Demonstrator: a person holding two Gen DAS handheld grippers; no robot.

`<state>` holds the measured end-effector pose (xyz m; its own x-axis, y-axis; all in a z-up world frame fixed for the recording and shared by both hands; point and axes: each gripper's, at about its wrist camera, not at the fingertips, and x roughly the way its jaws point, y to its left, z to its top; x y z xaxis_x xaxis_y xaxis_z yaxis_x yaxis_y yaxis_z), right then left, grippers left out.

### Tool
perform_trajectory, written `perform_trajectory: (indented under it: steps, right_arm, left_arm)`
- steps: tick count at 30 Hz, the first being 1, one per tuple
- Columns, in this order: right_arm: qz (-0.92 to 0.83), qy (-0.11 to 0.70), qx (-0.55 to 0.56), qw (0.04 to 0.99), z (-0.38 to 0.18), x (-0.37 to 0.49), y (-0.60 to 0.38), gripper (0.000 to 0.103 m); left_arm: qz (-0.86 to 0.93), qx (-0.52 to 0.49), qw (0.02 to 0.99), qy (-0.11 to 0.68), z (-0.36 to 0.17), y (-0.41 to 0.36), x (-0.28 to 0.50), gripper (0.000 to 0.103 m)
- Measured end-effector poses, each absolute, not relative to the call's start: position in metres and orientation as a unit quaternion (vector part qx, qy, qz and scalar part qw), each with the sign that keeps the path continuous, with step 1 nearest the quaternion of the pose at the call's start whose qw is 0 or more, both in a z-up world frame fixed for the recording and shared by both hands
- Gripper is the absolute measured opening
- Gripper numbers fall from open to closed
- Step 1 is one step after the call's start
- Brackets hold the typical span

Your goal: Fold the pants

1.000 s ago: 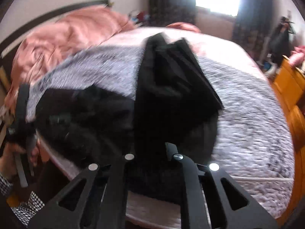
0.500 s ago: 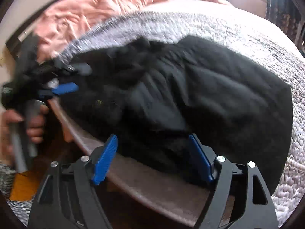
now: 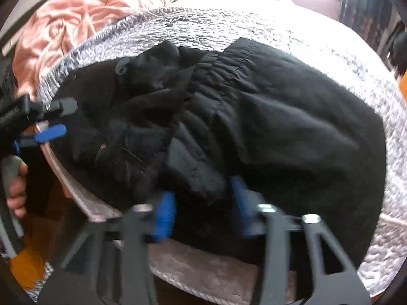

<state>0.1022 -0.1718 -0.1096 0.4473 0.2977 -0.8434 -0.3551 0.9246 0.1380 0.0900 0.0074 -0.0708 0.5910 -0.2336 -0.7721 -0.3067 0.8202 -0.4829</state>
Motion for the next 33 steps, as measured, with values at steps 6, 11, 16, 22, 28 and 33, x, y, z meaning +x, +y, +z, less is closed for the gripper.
perform_trajectory:
  steps: [6, 11, 16, 22, 28, 33]
  right_arm:
    - [0.252, 0.435, 0.04, 0.864, -0.057, 0.083, -0.189, 0.007]
    - [0.286, 0.429, 0.001, 0.857, -0.042, 0.07, -0.165, 0.007]
    - [0.294, 0.469, -0.075, 0.83, -0.082, 0.067, -0.113, 0.008]
    - [0.292, 0.498, -0.063, 0.814, -0.113, 0.072, -0.108, 0.031]
    - [0.323, 0.467, 0.041, 0.822, -0.074, 0.066, -0.16, 0.059]
    - [0.208, 0.439, 0.085, 0.87, -0.054, 0.069, -0.257, 0.069]
  left_arm:
    - [0.032, -0.303, 0.835, 0.458, -0.084, 0.017, 0.089, 0.093]
    - [0.027, -0.315, 0.833, 0.454, -0.095, 0.023, 0.09, 0.093]
    - [0.02, -0.315, 0.833, 0.454, -0.095, 0.026, 0.087, 0.093]
    - [0.021, -0.304, 0.833, 0.461, -0.093, 0.025, 0.087, 0.093]
    - [0.007, -0.287, 0.846, 0.449, -0.072, 0.007, 0.09, 0.093]
    - [-0.098, -0.243, 0.858, 0.441, -0.037, -0.051, 0.104, 0.093]
